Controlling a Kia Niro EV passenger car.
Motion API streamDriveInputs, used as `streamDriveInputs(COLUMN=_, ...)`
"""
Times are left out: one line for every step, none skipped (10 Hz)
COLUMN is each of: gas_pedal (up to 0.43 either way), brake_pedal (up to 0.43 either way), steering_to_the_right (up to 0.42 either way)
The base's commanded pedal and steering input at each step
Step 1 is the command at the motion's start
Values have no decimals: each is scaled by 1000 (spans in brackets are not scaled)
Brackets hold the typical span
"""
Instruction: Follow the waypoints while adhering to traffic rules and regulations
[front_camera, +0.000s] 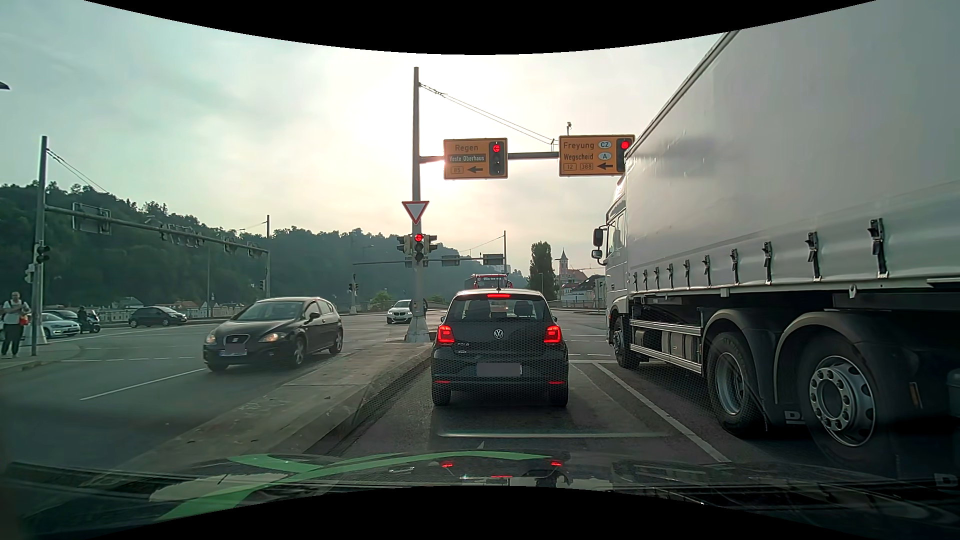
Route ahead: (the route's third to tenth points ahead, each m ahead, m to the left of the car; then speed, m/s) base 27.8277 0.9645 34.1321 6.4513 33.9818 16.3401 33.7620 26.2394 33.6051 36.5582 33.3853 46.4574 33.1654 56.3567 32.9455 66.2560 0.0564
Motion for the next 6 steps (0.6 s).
streamDriveInputs(gas_pedal=0, brake_pedal=220, steering_to_the_right=3)
streamDriveInputs(gas_pedal=0, brake_pedal=232, steering_to_the_right=6)
streamDriveInputs(gas_pedal=0, brake_pedal=238, steering_to_the_right=6)
streamDriveInputs(gas_pedal=0, brake_pedal=256, steering_to_the_right=4)
streamDriveInputs(gas_pedal=0, brake_pedal=274, steering_to_the_right=3)
streamDriveInputs(gas_pedal=0, brake_pedal=280, steering_to_the_right=3)
